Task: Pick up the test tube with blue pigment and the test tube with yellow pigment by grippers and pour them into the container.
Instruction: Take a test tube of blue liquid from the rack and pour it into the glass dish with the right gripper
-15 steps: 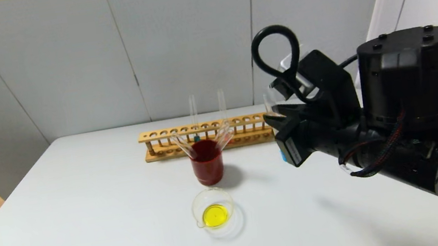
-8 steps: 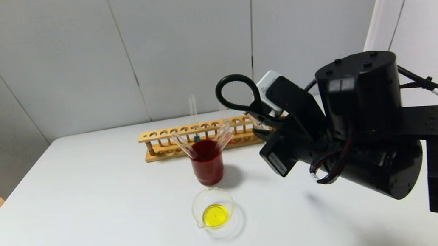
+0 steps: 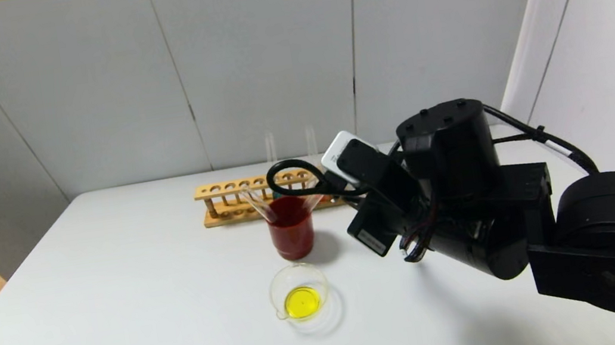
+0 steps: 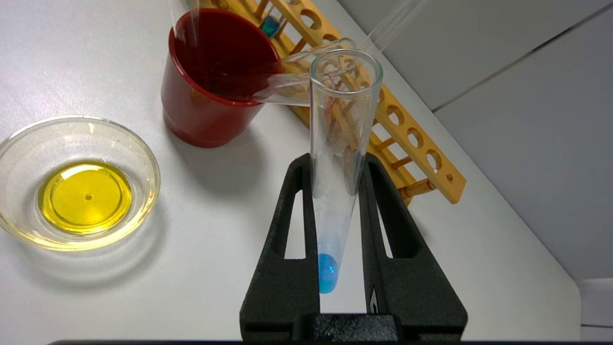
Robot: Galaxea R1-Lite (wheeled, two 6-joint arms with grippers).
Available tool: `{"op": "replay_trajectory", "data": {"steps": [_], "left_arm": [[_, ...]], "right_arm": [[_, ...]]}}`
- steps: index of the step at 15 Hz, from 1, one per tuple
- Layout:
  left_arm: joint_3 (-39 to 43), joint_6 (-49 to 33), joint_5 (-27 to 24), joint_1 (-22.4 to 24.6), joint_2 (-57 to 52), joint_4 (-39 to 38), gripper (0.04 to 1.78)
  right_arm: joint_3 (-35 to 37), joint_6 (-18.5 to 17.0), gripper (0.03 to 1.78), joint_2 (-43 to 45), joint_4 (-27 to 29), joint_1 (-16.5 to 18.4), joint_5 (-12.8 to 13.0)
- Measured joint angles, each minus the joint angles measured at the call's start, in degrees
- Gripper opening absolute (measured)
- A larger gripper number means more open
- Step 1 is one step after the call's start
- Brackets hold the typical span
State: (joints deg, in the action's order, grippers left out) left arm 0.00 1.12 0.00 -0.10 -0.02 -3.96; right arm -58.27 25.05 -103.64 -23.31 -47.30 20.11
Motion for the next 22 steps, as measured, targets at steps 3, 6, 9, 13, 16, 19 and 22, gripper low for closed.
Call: {"op": "replay_trajectory", "data": {"steps": [3, 6, 9, 13, 16, 19, 22], "left_arm": [[0.00, 0.02, 0.00, 0.02, 0.00, 0.02, 1.71], [0.00, 0.02, 0.00, 0.02, 0.00, 0.00, 1.71], [0.00, -0.02, 0.00, 0.00, 0.00, 0.02, 1.71], [0.00, 0.00, 0.00, 0.02, 0.00, 0.00, 1.71], [0.00, 0.02, 0.00, 0.02, 0.00, -0.02, 1.71], [0.00, 0.02, 0.00, 0.00, 0.00, 0.00, 1.71], [0.00, 0.00, 0.00, 0.02, 0.00, 0.00, 1.71]], "right_arm": [[-0.11, 1.07, 0.27, -0.74, 0.05, -0.46, -0.16], [0.72, 2.80, 0.27, -0.85, 0.33, -1.32, -0.24], [2.57, 5.84, 0.27, -0.24, 0.85, -2.51, -0.80], [3.62, 8.92, 0.27, -0.22, 0.74, -3.39, -0.72], [4.25, 12.63, 0.27, -0.51, 0.93, -3.58, -0.72], [4.74, 15.85, 0.27, -0.95, 0.93, -3.74, -0.83], [4.39, 16.62, 0.27, -1.65, 0.68, -4.84, -0.72]]}}
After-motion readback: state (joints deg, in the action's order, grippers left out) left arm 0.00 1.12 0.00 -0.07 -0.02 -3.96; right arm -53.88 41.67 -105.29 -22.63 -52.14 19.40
